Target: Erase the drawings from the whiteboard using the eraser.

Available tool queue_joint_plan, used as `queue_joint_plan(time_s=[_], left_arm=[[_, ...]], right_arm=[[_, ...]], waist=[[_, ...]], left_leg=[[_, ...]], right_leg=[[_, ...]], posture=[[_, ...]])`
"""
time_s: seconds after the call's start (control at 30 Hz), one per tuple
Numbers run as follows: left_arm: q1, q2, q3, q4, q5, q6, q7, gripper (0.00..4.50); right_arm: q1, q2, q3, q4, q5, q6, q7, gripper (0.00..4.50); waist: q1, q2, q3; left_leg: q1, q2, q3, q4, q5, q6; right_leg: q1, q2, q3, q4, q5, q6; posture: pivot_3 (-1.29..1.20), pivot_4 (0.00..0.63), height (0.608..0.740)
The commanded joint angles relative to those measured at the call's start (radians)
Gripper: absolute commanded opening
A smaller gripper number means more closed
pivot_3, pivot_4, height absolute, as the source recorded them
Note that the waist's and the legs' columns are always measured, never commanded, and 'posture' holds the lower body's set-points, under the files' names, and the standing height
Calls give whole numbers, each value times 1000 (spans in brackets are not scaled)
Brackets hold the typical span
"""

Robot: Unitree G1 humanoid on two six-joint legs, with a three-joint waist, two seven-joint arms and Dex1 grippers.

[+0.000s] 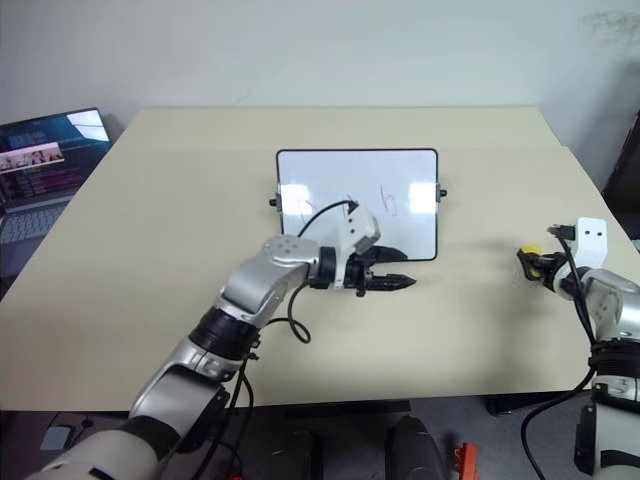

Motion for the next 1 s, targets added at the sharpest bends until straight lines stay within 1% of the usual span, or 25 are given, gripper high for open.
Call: queue_joint_plan(time_s=[0.03,0.13,0.43,0.6,0.63,0.67,0.77,0.83,0.93,1.0], left_arm=[[-8,1,19,-48,3,-2,0,2785],[-10,0,20,-45,5,-3,2,2785],[-17,-1,27,-38,7,-2,3,2785],[-23,22,52,-40,10,-5,7,2785],[-26,35,63,-42,9,-6,8,2785],[-29,50,85,-37,4,-5,10,2785],[-33,71,111,-22,1,-8,13,2785],[-25,77,105,-12,12,-17,10,2785],[-14,70,102,-20,10,-14,13,2785],[-11,66,101,-30,8,-8,16,2785]], right_arm=[[-16,0,-4,-8,-7,-17,5,686],[-17,1,-6,-3,-12,-19,5,532],[-23,9,-9,0,-23,-22,4,417],[-13,-5,-25,-84,4,14,22,318],[-9,-10,-35,-114,13,28,24,232],[-5,-15,-50,-147,23,48,20,12],[5,-19,-72,-206,40,88,13,12],[20,-14,-60,-224,37,94,16,12],[24,-3,-32,-211,15,77,22,12],[0,0,-37,-170,1,55,-4,12]], waist=[[0,0,0],[0,0,0],[-1,0,0],[-2,0,0],[-3,0,0],[-3,0,0],[-2,0,0],[1,0,0],[5,0,0],[8,0,0]], left_leg=[[0,0,0,0,0,0],[0,0,0,0,0,0],[0,0,0,0,0,0],[0,0,0,0,0,0],[1,0,0,0,0,0],[1,0,0,0,0,0],[1,0,0,0,0,0],[0,0,0,0,0,0],[0,0,0,0,0,0],[0,0,0,0,0,0]], right_leg=[[0,0,0,0,0,0],[0,0,0,0,0,0],[0,0,0,0,0,0],[0,0,0,1,0,0],[0,0,0,1,0,0],[0,0,0,1,0,0],[0,0,0,1,0,0],[0,0,0,1,0,0],[0,0,0,0,0,0],[0,0,0,0,0,0]], posture=[[0,150,740],[0,150,740],[0,150,740],[0,150,740],[0,150,740],[0,150,740],[0,150,740],[0,150,740],[0,150,740],[0,150,740]])
